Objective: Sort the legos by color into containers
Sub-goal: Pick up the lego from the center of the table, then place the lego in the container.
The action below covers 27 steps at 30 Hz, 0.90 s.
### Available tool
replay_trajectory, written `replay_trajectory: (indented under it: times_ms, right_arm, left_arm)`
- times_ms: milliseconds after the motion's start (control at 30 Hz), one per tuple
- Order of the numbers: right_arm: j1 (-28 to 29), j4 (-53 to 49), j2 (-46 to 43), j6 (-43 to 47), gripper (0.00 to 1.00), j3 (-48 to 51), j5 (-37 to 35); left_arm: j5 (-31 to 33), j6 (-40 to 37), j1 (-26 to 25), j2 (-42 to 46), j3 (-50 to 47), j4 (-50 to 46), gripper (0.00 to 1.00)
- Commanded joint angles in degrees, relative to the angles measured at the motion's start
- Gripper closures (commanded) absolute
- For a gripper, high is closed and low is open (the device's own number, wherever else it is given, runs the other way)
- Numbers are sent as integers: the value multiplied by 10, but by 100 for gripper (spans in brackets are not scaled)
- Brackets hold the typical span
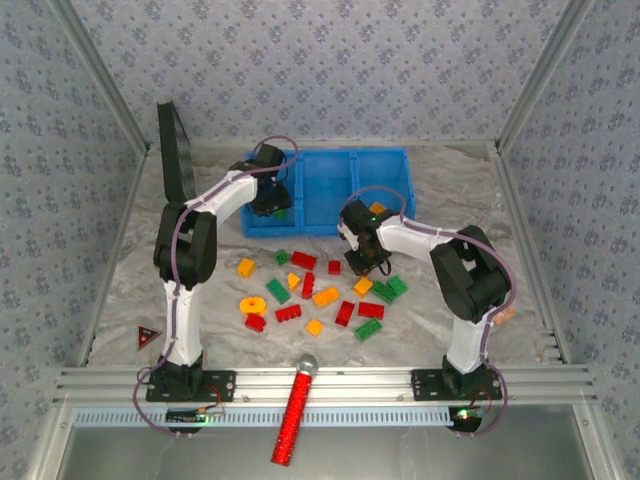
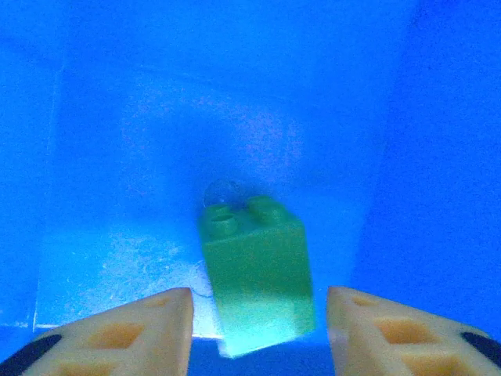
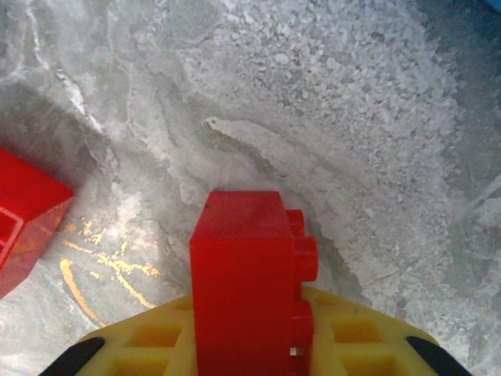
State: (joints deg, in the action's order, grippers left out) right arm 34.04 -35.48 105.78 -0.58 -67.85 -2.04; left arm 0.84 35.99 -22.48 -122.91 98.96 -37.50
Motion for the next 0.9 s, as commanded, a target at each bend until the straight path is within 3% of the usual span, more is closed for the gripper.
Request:
replay_trajectory:
  times_ms: [0,300,533,867]
  right_arm:
    - [-1,-32,-39,-9,76,-27,12]
    - [-5,-53,-101,-22,76,-83,20]
    - [-8,-48,-75,-34,76,-160,20]
    - [-3,-61,49,-30,75,-309,7]
  left_arm:
    - [-2,-7,5,19,23,-11,46]
    - [-3,-29,9,93,49,-39,41]
    - [-3,-62,8,192,42,-68,40]
    - [10,-73,9,416,-199,-90,31]
